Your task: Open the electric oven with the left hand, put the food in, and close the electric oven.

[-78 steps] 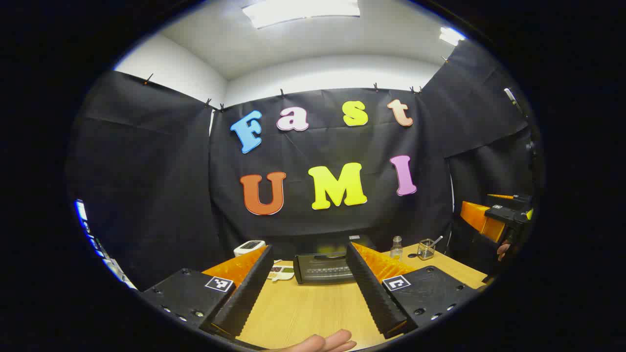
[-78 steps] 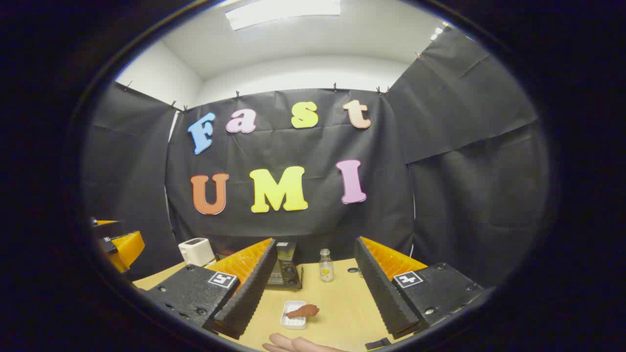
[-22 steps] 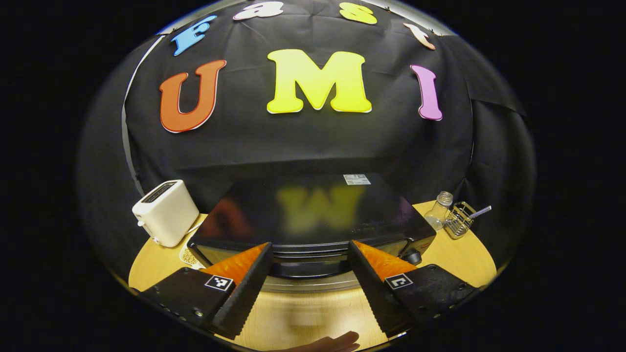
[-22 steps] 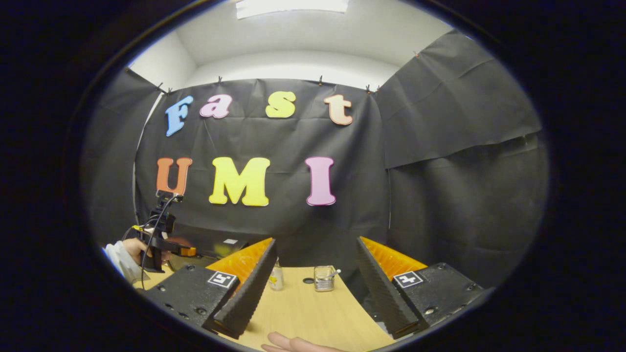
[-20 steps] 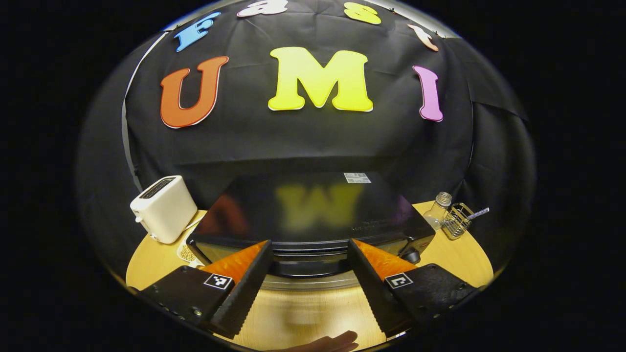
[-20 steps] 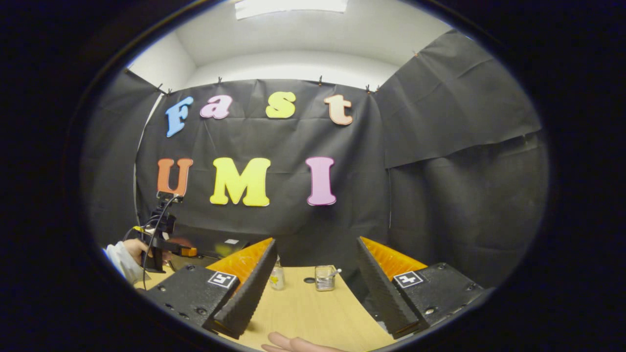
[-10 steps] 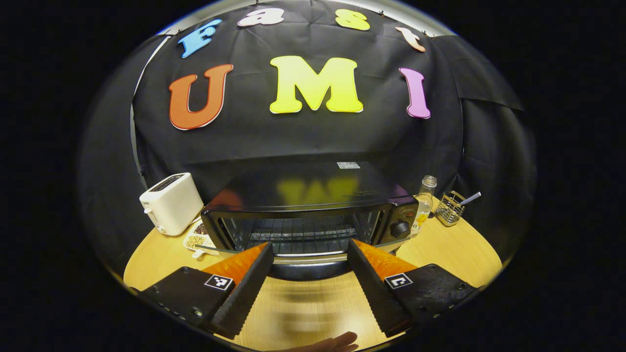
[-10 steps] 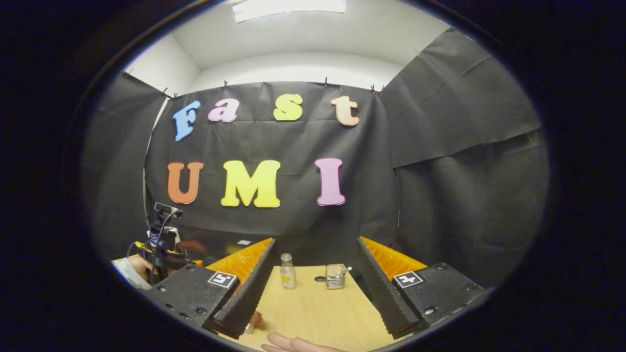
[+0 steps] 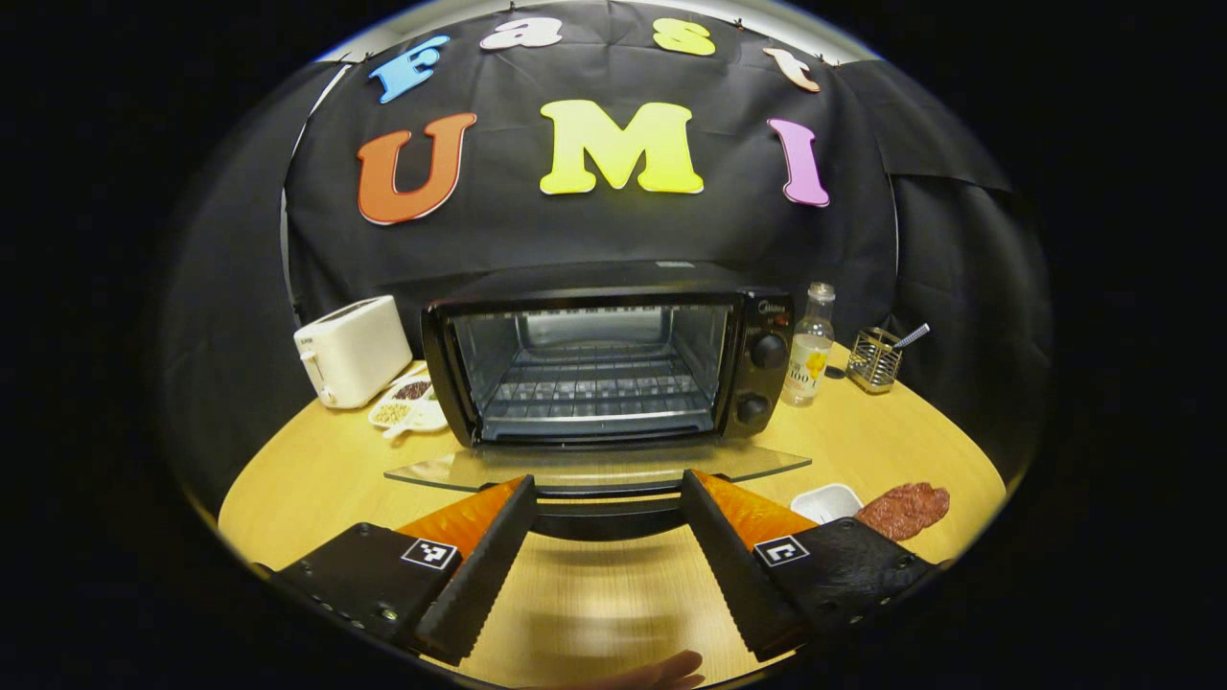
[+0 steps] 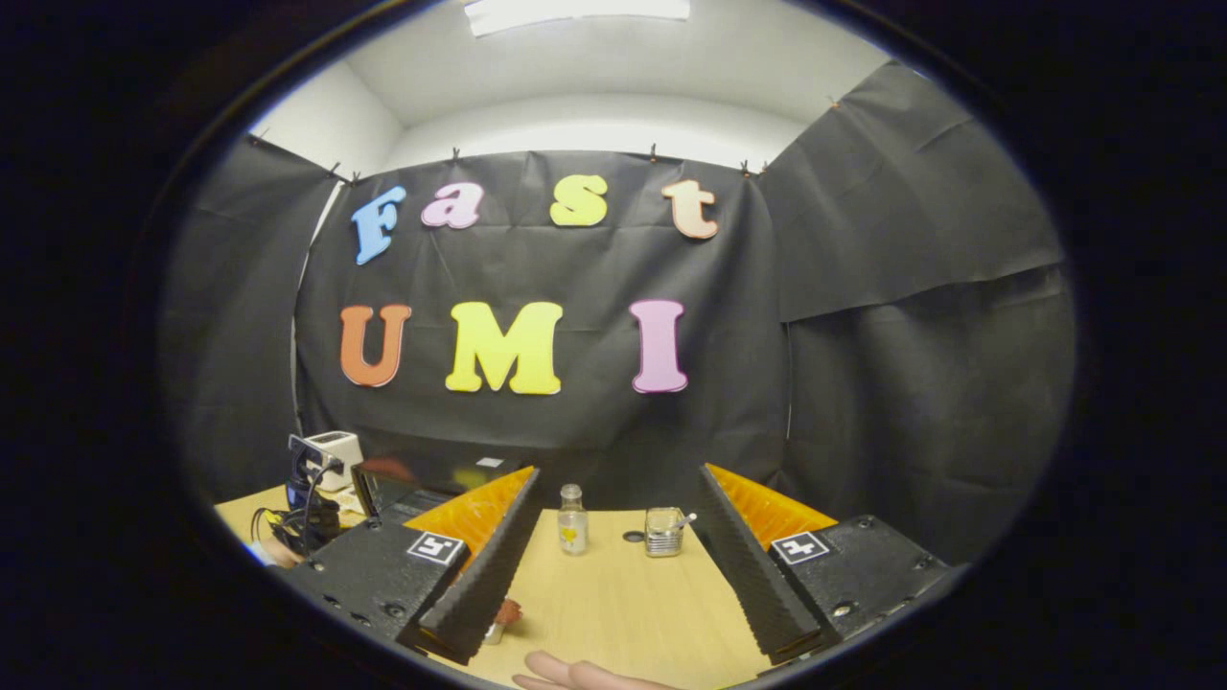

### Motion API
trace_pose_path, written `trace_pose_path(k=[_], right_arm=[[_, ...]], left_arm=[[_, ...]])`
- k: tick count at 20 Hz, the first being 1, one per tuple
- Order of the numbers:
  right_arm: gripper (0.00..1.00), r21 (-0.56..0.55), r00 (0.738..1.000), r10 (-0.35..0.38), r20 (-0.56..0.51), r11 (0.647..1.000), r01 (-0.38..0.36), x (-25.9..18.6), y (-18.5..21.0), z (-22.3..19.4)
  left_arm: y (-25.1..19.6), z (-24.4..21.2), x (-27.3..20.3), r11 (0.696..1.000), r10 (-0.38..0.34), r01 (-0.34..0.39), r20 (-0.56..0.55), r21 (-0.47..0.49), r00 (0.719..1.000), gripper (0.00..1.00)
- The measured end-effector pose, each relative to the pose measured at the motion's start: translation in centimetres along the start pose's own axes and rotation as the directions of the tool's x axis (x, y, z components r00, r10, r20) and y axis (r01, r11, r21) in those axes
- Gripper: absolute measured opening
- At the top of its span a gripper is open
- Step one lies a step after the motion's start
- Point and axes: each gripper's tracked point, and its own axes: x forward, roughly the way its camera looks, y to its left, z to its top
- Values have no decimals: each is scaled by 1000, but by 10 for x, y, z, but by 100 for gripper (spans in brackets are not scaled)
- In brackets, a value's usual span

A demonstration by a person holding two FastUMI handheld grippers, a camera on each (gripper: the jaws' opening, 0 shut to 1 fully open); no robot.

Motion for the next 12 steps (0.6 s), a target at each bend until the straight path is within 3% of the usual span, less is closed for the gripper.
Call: trace_pose_path(k=[5,8,12], right_arm=[[99,-21,994,53,-96,998,-55,14,19,-22],[100,-33,992,35,-121,999,-40,22,18,-27],[100,-59,990,23,-137,998,-32,34,18,-36]], left_arm=[[1,-37,2,1000,8,-8,-15,15,1000,97],[3,-46,2,999,10,-10,-7,-31,1000,96],[4,-46,2,1000,13,-13,5,-1,1000,96]])
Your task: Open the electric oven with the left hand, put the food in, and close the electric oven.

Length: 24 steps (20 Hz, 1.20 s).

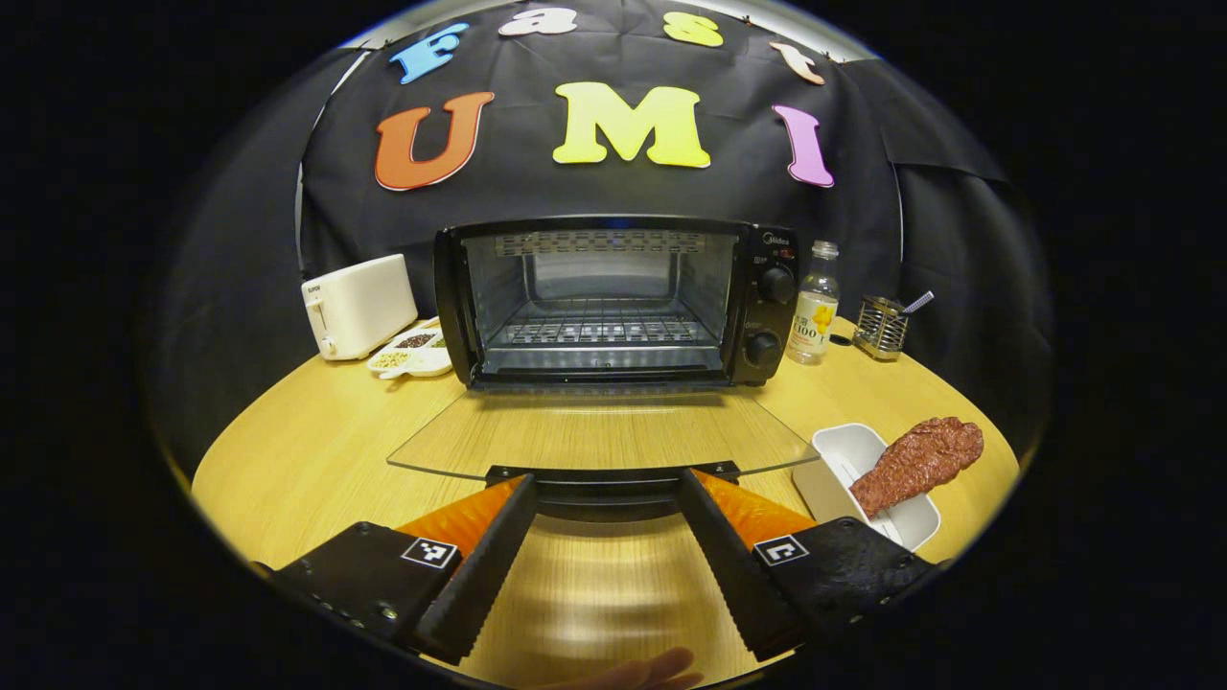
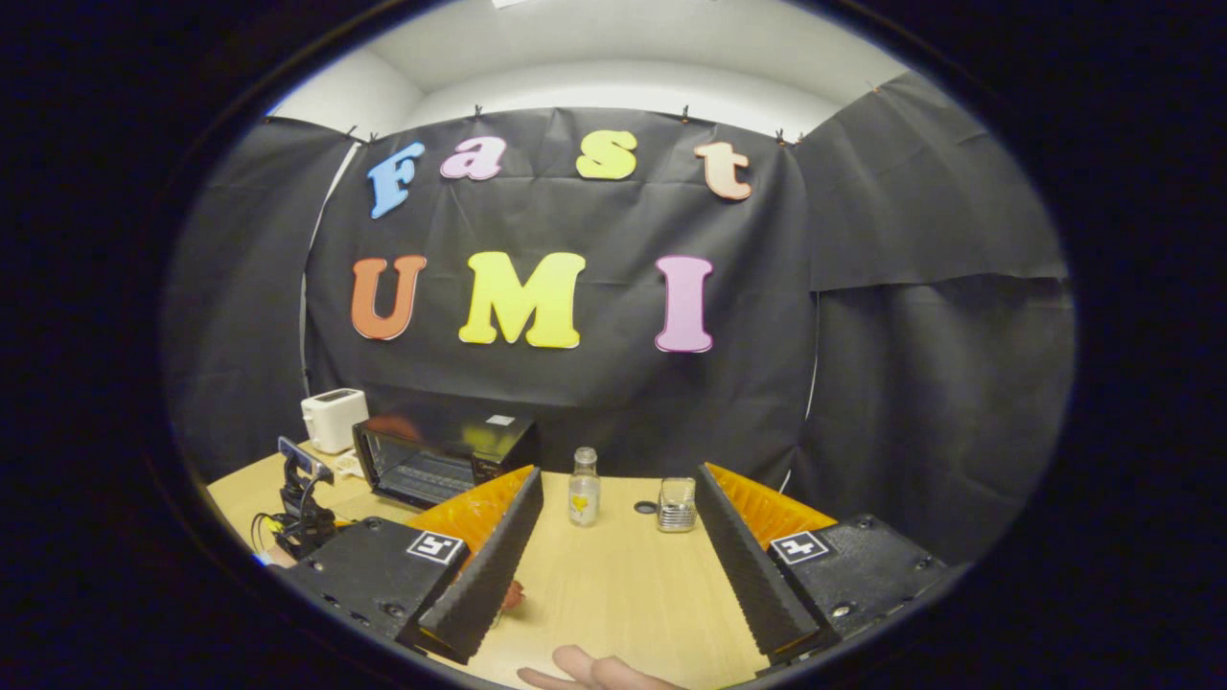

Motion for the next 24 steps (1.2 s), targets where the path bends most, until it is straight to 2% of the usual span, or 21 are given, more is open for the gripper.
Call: trace_pose_path(k=[5,9,13,17,20,24], right_arm=[[100,25,997,33,-68,999,-31,20,6,-21],[100,11,996,27,-89,1000,-26,31,3,-29],[100,48,988,92,-122,995,-86,37,15,-35],[100,58,978,117,-172,992,-108,48,19,-48],[99,57,955,140,-261,990,-129,59,22,-71],[100,105,897,239,-372,971,-216,73,41,-104]], left_arm=[[0,-8,1,1000,-2,2,-32,-3,999,96],[-1,-25,5,1000,-2,1,-73,-10,997,96],[1,-18,3,1000,6,-6,-22,-10,1000,96],[11,22,-27,999,32,-32,85,-3,996,96],[18,57,-61,998,32,-25,153,-50,988,95],[40,104,-110,997,63,-51,242,-56,968,95]])
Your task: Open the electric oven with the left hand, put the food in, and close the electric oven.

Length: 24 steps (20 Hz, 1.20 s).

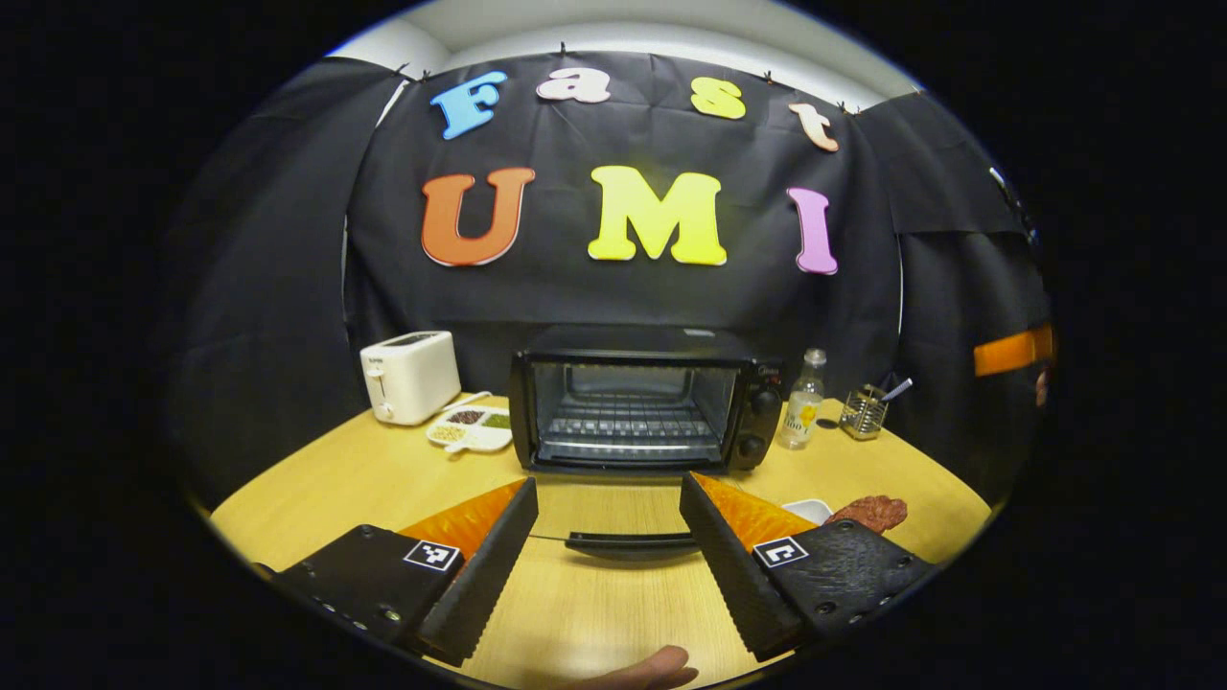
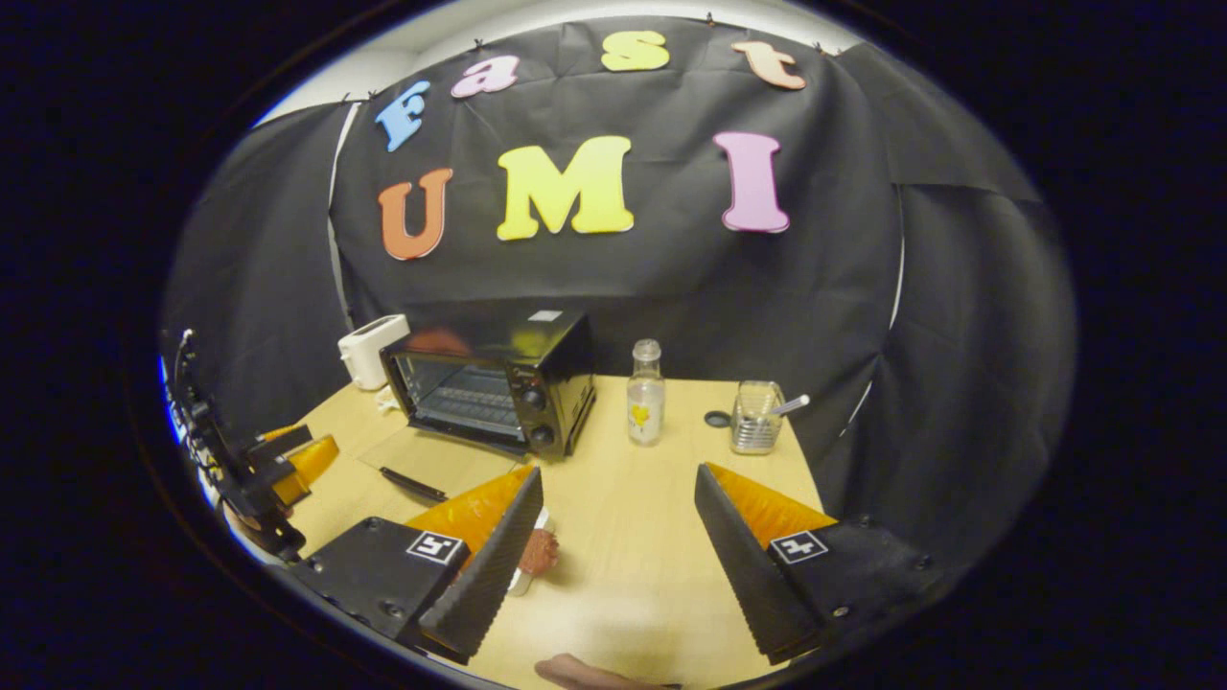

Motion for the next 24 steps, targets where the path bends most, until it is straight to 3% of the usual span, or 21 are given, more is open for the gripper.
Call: trace_pose_path(k=[3,6,10,11,13,15,16,17,18,19,20,21,24], right_arm=[[100,15,994,43,-96,999,-42,29,0,-20],[97,62,971,118,-206,992,-107,59,7,-50],[94,227,915,245,-321,958,-177,83,20,-90],[87,257,900,272,-340,948,-189,85,24,-96],[88,324,865,328,-379,923,-208,87,34,-112],[81,386,834,383,-397,894,-227,89,44,-122],[71,411,819,410,-401,880,-239,89,48,-125],[75,440,801,444,-401,861,-257,88,53,-128],[62,471,781,479,-401,839,-272,86,59,-131],[55,497,767,496,-408,825,-268,85,63,-136],[29,534,763,503,-407,808,-248,86,64,-137],[21,555,764,507,-399,797,-238,85,64,-137],[13,549,782,486,-390,804,-227,80,65,-133]], left_arm=[[12,42,-25,999,30,-32,77,29,997,95],[12,73,-52,998,43,-49,130,42,991,96],[17,102,-83,991,64,-84,176,109,982,96],[22,107,-90,986,82,-106,182,126,980,96],[20,115,-102,983,84,-114,203,142,976,96],[16,122,-113,982,75,-111,225,152,971,96],[18,123,-115,980,86,-124,231,156,969,96],[19,121,-117,979,93,-130,227,158,970,96],[19,117,-115,979,93,-128,213,156,973,96],[18,114,-114,981,92,-123,201,149,975,96],[19,111,-115,984,88,-115,189,133,978,96],[19,110,-117,987,84,-107,185,118,979,96],[30,107,-126,987,91,-114,188,113,978,96]])
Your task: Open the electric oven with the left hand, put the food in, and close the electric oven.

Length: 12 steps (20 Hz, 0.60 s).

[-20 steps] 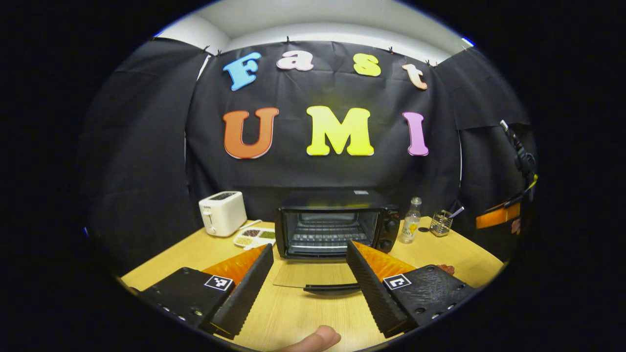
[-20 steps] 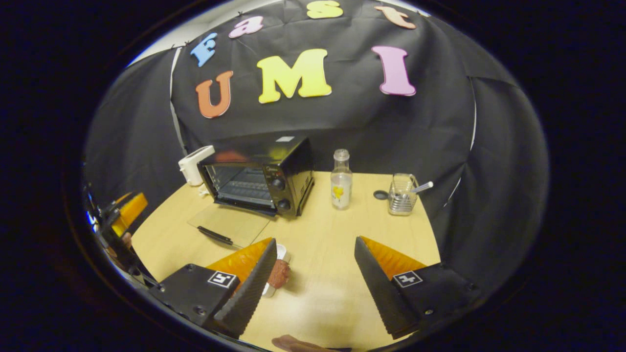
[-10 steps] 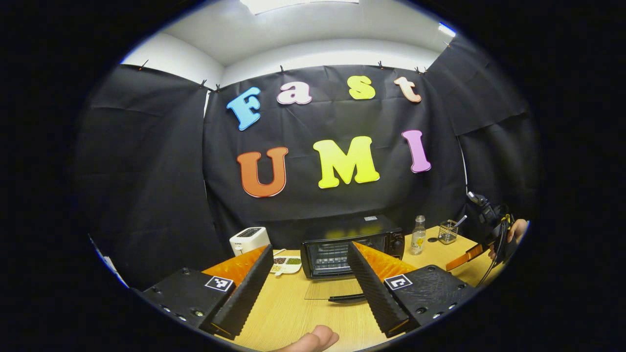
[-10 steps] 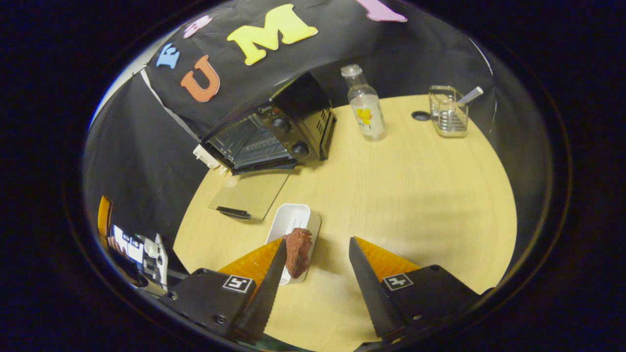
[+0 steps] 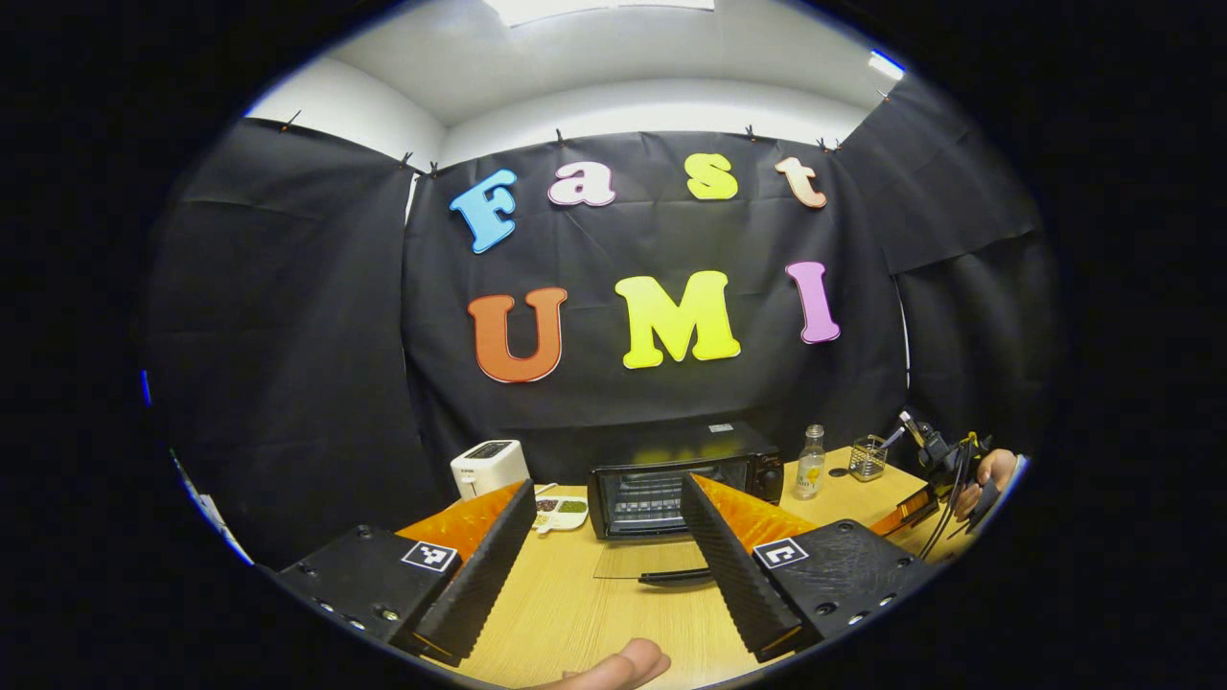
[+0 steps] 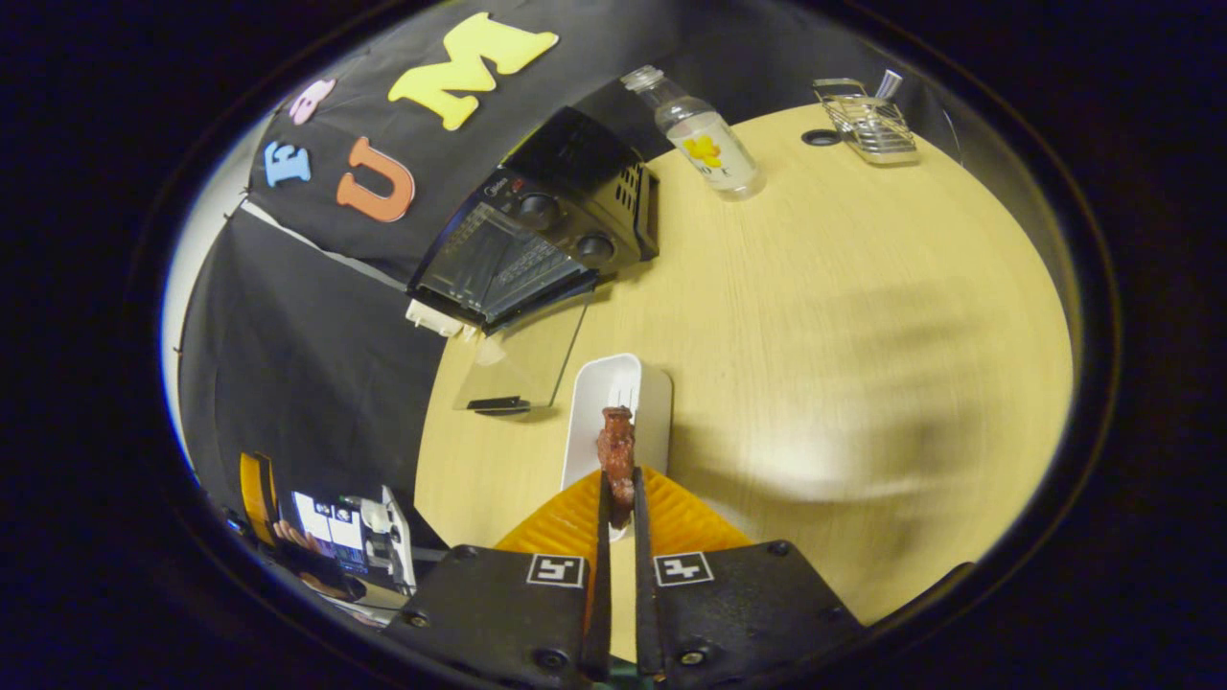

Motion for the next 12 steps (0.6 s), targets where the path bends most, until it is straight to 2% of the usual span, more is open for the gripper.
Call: trace_pose_path(k=[2,5,8,12], right_arm=[[13,-27,999,-25,21,999,26,-8,6,-2],[13,-108,992,-92,88,989,101,-24,17,1],[13,-208,980,-128,153,965,158,-37,39,5],[7,-307,963,-168,211,924,229,-43,69,6]], left_arm=[[6,-2,-5,1000,-3,3,6,-8,1000,96],[16,-6,-9,1000,-13,13,22,-25,1000,96],[18,-17,-14,997,-53,54,12,-58,999,96],[29,-24,-18,995,-62,63,27,-74,998,96]])
